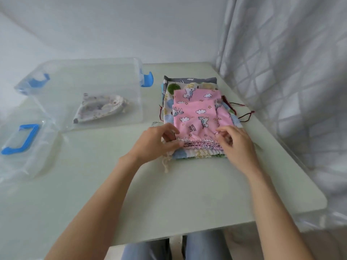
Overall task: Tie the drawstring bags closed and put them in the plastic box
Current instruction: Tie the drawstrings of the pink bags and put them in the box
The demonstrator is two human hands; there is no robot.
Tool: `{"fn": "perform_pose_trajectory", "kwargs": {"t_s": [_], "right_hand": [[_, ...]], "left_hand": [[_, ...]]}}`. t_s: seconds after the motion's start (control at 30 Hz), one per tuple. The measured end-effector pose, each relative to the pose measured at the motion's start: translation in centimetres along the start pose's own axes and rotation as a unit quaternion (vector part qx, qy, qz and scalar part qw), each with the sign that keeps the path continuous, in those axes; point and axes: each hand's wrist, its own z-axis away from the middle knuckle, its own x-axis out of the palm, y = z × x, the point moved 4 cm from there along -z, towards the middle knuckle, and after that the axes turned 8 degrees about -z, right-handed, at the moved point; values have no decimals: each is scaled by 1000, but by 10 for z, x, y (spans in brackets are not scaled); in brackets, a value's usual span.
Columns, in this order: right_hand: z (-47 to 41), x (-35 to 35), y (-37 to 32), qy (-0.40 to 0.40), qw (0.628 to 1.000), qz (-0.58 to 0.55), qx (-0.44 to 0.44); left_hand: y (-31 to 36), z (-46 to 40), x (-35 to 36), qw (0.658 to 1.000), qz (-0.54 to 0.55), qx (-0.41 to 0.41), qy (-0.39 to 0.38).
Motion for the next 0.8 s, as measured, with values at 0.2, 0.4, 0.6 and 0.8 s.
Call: {"fn": "perform_pose_trajectory", "kwargs": {"t_s": [0.2,0.4,0.6,0.8], "right_hand": [[8,-19,-1,59,998,-7,-13],[9,-13,4,14,999,32,-24],[7,-11,18,-1,998,61,-8],[7,-17,2,8,997,-73,10]], "left_hand": [[-9,3,6,1000,6,23,17],[-10,6,-7,991,98,10,88],[-20,5,-8,997,80,-1,18],[-31,6,-12,999,37,-6,38]]}}
